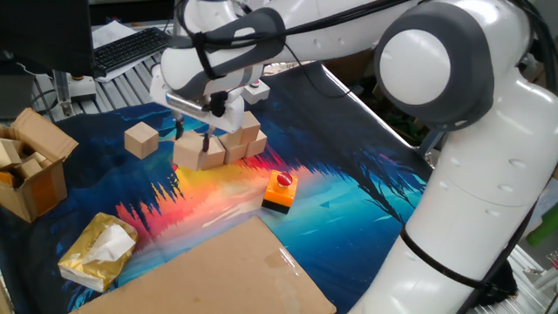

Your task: Stack the blocks into a pyramid shape

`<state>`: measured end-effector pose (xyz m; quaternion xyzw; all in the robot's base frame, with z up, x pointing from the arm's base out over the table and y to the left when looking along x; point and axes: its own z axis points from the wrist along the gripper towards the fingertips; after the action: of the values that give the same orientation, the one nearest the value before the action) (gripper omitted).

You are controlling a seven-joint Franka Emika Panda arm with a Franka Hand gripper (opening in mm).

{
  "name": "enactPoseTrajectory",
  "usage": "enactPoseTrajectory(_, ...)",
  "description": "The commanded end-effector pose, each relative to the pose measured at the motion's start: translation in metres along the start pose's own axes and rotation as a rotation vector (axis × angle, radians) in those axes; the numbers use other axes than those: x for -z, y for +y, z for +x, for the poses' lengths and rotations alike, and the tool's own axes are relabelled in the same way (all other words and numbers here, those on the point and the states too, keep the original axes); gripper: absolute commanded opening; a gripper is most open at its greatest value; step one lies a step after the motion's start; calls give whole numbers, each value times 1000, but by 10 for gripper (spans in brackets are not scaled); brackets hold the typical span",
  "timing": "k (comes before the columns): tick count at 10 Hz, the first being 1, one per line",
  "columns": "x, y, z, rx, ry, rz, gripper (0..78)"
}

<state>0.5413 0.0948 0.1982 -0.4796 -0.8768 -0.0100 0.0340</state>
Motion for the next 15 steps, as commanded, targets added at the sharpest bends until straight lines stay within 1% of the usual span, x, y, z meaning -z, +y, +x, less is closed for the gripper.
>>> enactPoseTrajectory(1, 11, -19, -81, -395, -17, -102, 13)
enactPoseTrajectory(2, 10, -24, -89, -402, -19, -108, 13)
enactPoseTrajectory(4, 9, -31, -102, -434, -34, -122, 13)
enactPoseTrajectory(7, 11, -35, -118, -507, -59, -132, 13)
enactPoseTrajectory(8, 12, -35, -121, -519, -56, -136, 13)
enactPoseTrajectory(9, 12, -35, -124, -553, -46, -141, 13)
enactPoseTrajectory(10, 12, -35, -124, -574, -37, -146, 13)
enactPoseTrajectory(12, 12, -35, -124, -572, -38, -154, 13)
enactPoseTrajectory(15, 12, -35, -124, -573, -27, -159, 13)
